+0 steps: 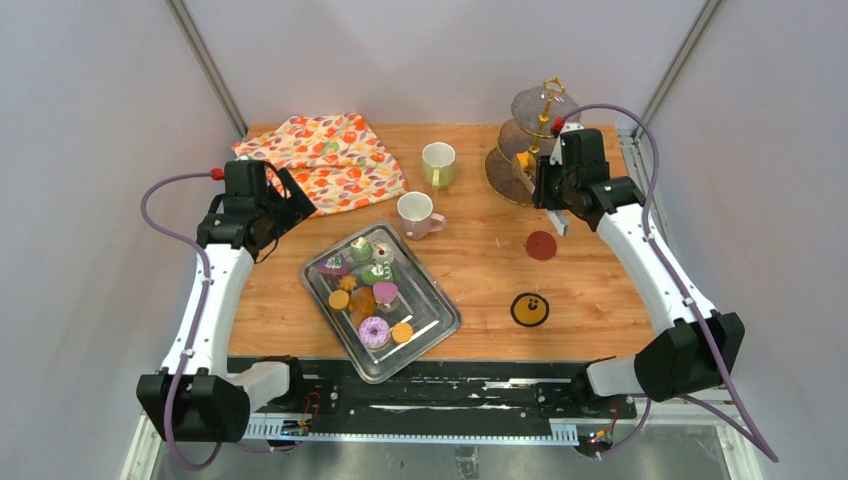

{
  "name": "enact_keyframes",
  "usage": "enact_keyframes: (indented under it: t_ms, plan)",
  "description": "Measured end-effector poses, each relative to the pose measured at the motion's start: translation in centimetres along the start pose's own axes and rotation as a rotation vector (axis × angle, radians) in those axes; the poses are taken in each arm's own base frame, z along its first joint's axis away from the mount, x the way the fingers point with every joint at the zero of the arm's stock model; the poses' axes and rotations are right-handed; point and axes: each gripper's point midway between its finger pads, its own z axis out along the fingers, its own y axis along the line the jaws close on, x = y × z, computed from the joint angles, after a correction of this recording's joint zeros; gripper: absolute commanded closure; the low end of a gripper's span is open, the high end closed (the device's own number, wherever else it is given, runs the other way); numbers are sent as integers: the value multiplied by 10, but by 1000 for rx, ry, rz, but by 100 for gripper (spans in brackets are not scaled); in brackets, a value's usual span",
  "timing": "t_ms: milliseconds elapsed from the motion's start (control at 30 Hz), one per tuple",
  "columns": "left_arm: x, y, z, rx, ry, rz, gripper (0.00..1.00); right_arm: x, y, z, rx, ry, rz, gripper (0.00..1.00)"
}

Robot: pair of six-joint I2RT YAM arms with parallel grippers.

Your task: Serve the afternoon tea

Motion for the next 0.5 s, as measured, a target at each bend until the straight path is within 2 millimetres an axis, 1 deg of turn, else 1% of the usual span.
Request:
enact_keyframes:
  t_ms: [67,333,433,500]
  plan:
    - [0,0,0,0,0,0,2,-3,-1,6,-2,-8,13,99]
    - [-1,-1,-2,2,-2,0,2,-20,-3,19,-4,-64,64,99]
    - [-1,-1,-3,5,-5,-1,2,-21,-3,31,0,-64,81,97]
    - [-2,-1,-4,8,-6,-1,2,-20,-4,41,6,-54,87,93]
